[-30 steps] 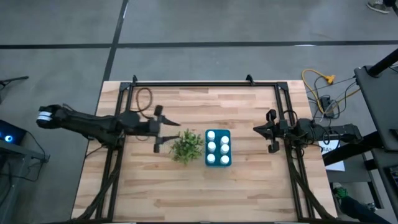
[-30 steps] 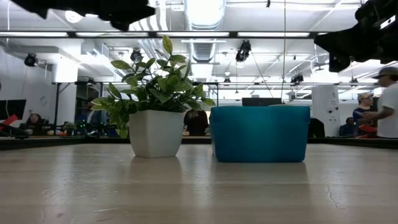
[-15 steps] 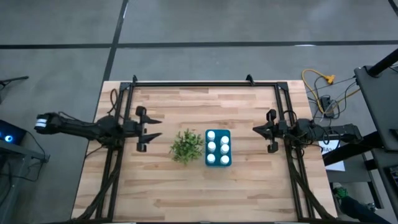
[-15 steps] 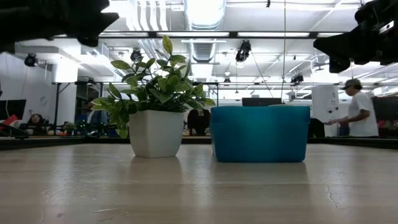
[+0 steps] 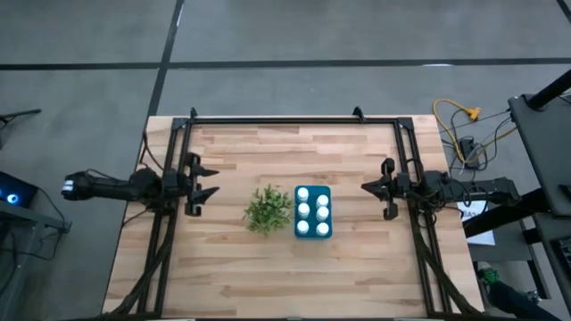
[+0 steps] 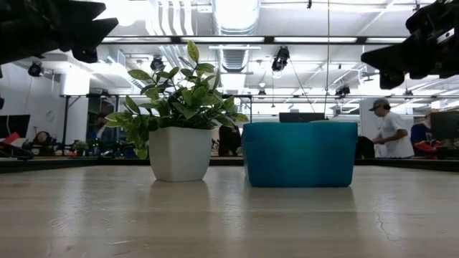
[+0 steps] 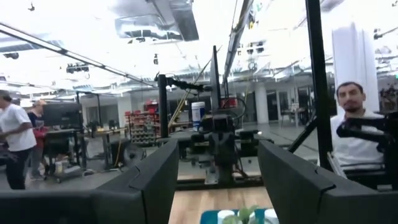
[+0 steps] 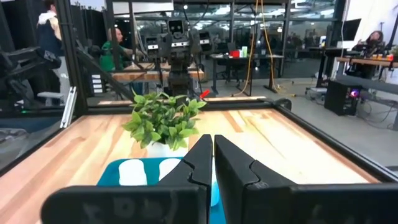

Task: Pick and place pill bottles into a basket
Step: Return to Home Position

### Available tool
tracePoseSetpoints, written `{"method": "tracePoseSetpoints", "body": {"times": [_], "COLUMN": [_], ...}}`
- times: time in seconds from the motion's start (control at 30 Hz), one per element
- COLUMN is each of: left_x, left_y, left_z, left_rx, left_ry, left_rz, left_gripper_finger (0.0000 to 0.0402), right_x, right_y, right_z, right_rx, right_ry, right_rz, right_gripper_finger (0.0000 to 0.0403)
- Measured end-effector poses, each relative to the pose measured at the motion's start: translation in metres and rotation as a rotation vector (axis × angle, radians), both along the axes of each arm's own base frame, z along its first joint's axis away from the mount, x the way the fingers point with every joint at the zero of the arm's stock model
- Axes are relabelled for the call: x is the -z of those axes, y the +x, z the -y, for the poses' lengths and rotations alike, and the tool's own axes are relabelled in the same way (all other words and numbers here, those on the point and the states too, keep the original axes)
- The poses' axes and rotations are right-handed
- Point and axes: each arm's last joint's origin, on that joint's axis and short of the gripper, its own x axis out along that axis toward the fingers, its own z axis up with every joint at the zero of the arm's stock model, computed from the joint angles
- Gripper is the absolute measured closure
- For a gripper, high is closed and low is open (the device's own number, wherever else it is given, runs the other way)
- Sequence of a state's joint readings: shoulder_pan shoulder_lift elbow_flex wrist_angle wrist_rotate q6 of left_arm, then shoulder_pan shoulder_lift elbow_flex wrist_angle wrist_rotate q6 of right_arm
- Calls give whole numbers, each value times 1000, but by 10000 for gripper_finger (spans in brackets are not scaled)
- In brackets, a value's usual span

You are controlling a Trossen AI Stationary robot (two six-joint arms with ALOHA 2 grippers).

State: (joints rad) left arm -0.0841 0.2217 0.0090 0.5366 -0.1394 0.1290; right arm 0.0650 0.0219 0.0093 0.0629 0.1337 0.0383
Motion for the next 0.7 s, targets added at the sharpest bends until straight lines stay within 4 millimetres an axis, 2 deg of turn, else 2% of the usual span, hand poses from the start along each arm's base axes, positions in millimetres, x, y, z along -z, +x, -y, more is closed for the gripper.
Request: {"method": "tracePoseSetpoints", "body": {"times": [0.17,0.4,0.7], "left_x": [3,26,32], "left_y": [-6,-8,-6], "left_z": [-1,-3,-3], "left_rx": [-19,-68,-60], "left_ry": [11,-59,-52], "left_rz": [-28,-242,-312], "left_gripper_finger": [198,198,198], "right_x": [1,2,5], "right_y": [0,0,1], "right_z": [0,0,0], "right_rx": [-1,-1,-2], "right_ry": [6,-40,-49], "right_rz": [-9,-27,-53], "right_gripper_finger": [394,394,394]}}
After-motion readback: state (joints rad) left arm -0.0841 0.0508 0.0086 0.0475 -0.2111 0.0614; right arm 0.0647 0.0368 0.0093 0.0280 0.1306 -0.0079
